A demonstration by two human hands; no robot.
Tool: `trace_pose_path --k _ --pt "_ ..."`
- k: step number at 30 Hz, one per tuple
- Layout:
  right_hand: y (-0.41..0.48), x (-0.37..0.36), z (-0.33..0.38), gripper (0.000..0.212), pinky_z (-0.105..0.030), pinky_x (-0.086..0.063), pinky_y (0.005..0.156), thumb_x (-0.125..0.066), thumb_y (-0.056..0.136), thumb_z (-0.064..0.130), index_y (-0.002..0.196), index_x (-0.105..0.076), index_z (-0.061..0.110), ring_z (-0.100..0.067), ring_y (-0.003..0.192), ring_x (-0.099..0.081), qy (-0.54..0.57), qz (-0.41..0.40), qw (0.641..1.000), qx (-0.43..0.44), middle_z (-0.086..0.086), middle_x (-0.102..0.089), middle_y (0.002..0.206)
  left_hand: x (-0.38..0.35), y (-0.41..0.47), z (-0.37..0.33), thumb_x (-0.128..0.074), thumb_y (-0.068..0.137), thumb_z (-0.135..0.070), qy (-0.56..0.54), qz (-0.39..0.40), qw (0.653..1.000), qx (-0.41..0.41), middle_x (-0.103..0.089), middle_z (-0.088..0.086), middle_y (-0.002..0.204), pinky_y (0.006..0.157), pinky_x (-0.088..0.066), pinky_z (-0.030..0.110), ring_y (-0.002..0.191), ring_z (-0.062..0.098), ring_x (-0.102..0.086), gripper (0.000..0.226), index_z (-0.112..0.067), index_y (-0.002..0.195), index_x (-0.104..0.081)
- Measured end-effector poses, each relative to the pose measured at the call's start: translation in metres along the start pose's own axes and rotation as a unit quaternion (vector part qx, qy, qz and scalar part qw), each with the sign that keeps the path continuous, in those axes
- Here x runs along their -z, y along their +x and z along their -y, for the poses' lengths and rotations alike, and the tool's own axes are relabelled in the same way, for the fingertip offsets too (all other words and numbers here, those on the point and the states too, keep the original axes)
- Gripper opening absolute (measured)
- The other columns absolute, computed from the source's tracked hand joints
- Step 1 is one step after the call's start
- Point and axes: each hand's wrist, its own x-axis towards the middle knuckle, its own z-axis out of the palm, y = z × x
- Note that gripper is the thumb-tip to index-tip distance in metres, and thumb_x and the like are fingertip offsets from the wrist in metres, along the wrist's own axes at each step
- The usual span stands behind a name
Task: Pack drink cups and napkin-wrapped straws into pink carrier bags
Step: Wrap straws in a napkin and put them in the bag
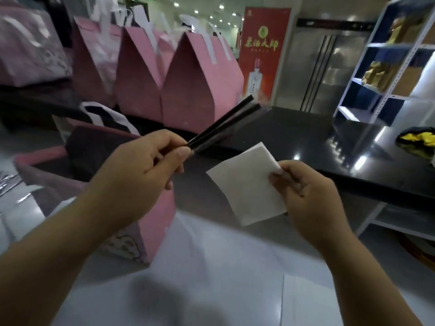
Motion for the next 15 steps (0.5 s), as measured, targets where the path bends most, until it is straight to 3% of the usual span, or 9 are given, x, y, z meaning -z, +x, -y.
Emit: trace_pose_path --k 3,5,9,15 --pt "0.022 -0.021 0.031 0.01 -0.016 -0.05 0.057 -0.059 0.091 0.022 0.092 -0.062 0.031 -0.002 0.077 -0.061 0.041 -0.018 0.998 0.035 0.02 -0.063 0.08 0.04 0.007 0.018 -0.043 0.08 -0.047 -0.002 -0.023 1.0 -0.004 -0.064 -0.009 0.075 0.051 -0.046 0.015 0.054 0.006 -0.057 0.023 -0.03 0.083 -0.058" --pt "0.036 -0.036 0.056 0.015 -0.015 -0.05 0.053 -0.059 0.091 0.021 0.089 -0.059 0.036 0.0 0.077 -0.061 0.066 -0.029 0.995 0.062 0.024 -0.062 0.08 0.067 0.013 0.039 -0.045 0.088 -0.037 0.014 -0.045 0.999 -0.008 -0.064 -0.009 0.077 0.053 -0.045 0.013 0.056 0.005 -0.057 0.014 -0.029 0.085 -0.056" --pt "0.06 -0.074 0.103 0.019 -0.016 -0.047 0.042 -0.058 0.093 0.019 0.085 -0.058 0.036 -0.004 0.07 -0.063 0.114 -0.043 0.989 0.084 0.014 -0.06 0.079 0.118 0.026 0.09 -0.044 0.095 -0.026 0.007 -0.075 0.997 0.024 -0.067 -0.008 0.078 0.061 -0.047 0.031 0.058 0.009 -0.059 0.015 -0.028 0.085 -0.055" --pt "0.094 -0.147 0.147 0.018 -0.013 -0.046 0.046 -0.06 0.092 0.015 0.084 -0.061 0.031 0.003 0.063 -0.059 0.09 0.02 0.992 0.092 0.014 -0.058 0.075 0.157 0.037 0.154 -0.045 0.095 -0.022 -0.02 -0.059 0.997 0.052 -0.066 0.0 0.074 0.056 -0.047 0.03 0.057 0.011 -0.059 0.015 -0.023 0.085 -0.056"
